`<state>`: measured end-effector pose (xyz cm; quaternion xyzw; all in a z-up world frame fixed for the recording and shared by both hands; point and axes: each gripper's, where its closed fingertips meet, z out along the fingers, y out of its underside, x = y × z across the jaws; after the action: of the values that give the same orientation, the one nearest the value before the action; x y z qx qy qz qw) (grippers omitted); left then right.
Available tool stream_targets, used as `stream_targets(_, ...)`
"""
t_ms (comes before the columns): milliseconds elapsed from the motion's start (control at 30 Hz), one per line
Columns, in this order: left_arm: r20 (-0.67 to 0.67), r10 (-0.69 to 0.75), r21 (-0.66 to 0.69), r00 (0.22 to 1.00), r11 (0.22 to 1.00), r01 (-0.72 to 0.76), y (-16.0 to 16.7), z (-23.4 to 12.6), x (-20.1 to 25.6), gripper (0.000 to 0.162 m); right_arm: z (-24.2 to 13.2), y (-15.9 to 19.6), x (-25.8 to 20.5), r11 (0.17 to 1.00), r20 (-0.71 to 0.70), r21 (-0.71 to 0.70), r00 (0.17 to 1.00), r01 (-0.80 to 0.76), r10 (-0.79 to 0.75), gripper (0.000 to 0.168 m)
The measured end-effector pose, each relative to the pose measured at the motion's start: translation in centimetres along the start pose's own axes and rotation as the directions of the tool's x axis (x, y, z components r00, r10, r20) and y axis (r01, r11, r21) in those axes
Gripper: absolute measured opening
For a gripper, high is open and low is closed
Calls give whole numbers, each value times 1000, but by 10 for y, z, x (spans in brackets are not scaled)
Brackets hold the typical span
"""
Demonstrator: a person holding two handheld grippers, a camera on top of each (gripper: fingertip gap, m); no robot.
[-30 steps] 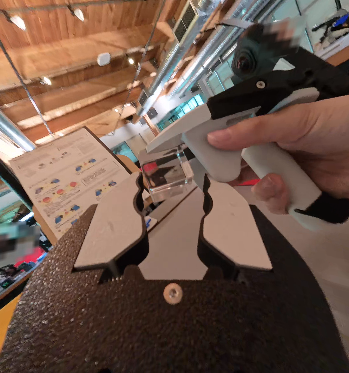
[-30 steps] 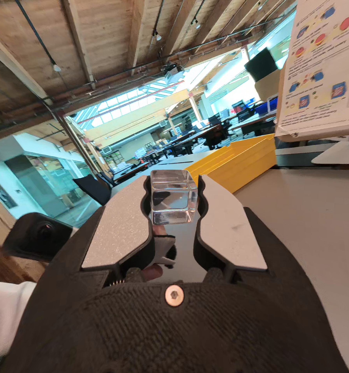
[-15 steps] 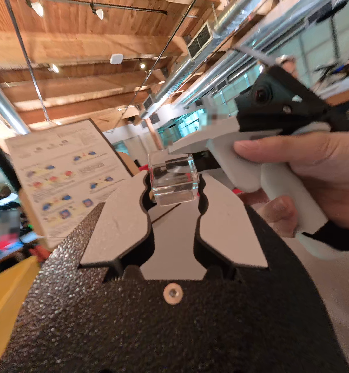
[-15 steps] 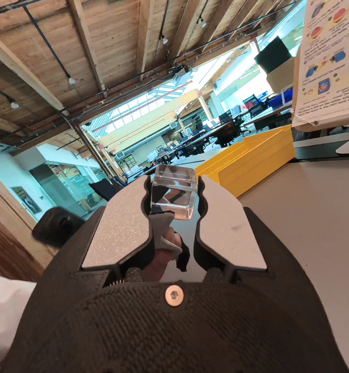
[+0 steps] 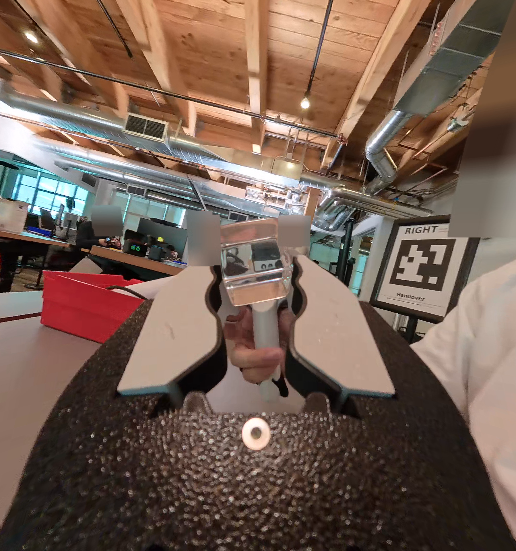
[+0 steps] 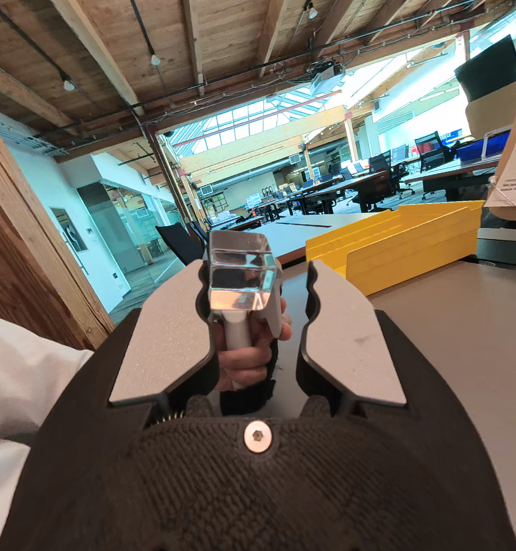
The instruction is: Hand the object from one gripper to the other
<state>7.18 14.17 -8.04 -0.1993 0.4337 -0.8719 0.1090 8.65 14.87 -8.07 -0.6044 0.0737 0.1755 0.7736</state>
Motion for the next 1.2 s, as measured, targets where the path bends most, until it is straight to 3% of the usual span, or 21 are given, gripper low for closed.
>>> stream_targets(33,8,4,4,1000,1000,-4,1,0,-1,44,0,0,-4,1000,20,0,1000,4,-4,51)
stream_targets(67,10,11,5,1000,1000,-11,1,-1,-2,44,0,0,-7,1000,30,-4,999,16,-16,43)
stream_targets(233,75,88,-64,993,994,-83,4,-2,-10,44,0,1,-2,997,-13,-36,998,63,-64,42)
stream_targets(333,214,288,-109,934,957,-270,1,-7,-24,48,-4,-3,16,993,-171,-28,978,114,-117,42)
stream_targets(400,268,526,-207,807,850,-485,2,-9,-27,52,-8,-6,25,997,-231,4,970,73,-70,42)
stream_targets(500,228,773,-369,592,632,-682,11,-6,-27,58,-7,-7,23,996,-189,64,979,-62,73,43)
stream_targets(633,267,904,-438,334,422,-794,4,-9,-29,58,-1,-3,14,974,-106,90,971,-206,215,43)
stream_targets(767,217,950,-481,225,305,-822,6,-8,-28,45,5,4,8,967,-91,92,965,-240,248,42)
stream_targets(900,191,935,-493,299,355,-794,6,-10,-31,45,5,6,9,978,-91,69,975,-197,203,43)
stream_targets(1000,219,815,-447,537,573,-687,4,-8,-31,44,3,7,4,999,-56,-16,997,-47,46,50)
stream_targets(1100,138,555,-377,821,795,-474,5,-6,-18,44,-3,8,6,991,-48,-98,994,94,-99,64)
stream_targets(1200,18,297,-428,955,865,-261,15,-11,-7,45,-8,11,6,975,-20,-155,986,159,-165,70)
